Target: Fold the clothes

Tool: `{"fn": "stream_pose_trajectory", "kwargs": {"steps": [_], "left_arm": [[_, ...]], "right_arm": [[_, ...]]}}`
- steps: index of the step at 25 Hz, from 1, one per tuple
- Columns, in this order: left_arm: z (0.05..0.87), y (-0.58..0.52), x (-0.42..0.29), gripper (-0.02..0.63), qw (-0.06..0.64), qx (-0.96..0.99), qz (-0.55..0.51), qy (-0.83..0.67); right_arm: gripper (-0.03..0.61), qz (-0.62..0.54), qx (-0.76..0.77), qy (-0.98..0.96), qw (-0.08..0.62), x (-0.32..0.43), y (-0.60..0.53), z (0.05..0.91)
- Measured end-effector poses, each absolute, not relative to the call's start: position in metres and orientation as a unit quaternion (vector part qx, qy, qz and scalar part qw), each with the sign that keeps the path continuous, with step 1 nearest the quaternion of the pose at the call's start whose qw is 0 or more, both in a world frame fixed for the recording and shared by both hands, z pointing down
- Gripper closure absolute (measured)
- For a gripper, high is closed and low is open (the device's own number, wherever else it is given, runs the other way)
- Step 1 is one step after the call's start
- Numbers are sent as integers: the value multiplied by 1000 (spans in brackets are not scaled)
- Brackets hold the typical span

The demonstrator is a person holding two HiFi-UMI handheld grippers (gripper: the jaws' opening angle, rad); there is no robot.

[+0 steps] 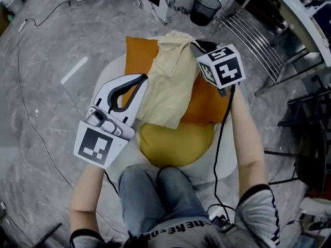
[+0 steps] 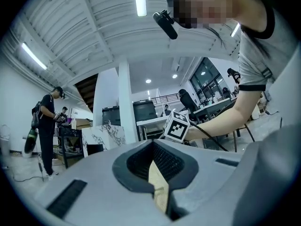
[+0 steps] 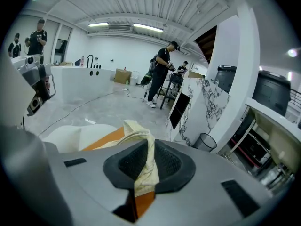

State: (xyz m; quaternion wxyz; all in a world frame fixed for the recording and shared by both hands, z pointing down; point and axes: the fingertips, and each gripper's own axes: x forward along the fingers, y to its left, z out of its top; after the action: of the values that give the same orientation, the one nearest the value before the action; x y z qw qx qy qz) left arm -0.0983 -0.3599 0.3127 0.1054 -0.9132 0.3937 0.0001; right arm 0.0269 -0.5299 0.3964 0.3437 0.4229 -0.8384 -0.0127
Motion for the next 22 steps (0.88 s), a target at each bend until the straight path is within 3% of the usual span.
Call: {"fn": "stream_pose_trajectory", "kwargs": {"steps": [15,22], "left_arm": [[342,-414,-114,611,81,-921,-10,381],[356,-424,-121,611,74,-921,-17,383]], "right_arm": [[534,50,510,-765,389,56,-648,478],[531,90,526,-758,375,61,-662,514]]}}
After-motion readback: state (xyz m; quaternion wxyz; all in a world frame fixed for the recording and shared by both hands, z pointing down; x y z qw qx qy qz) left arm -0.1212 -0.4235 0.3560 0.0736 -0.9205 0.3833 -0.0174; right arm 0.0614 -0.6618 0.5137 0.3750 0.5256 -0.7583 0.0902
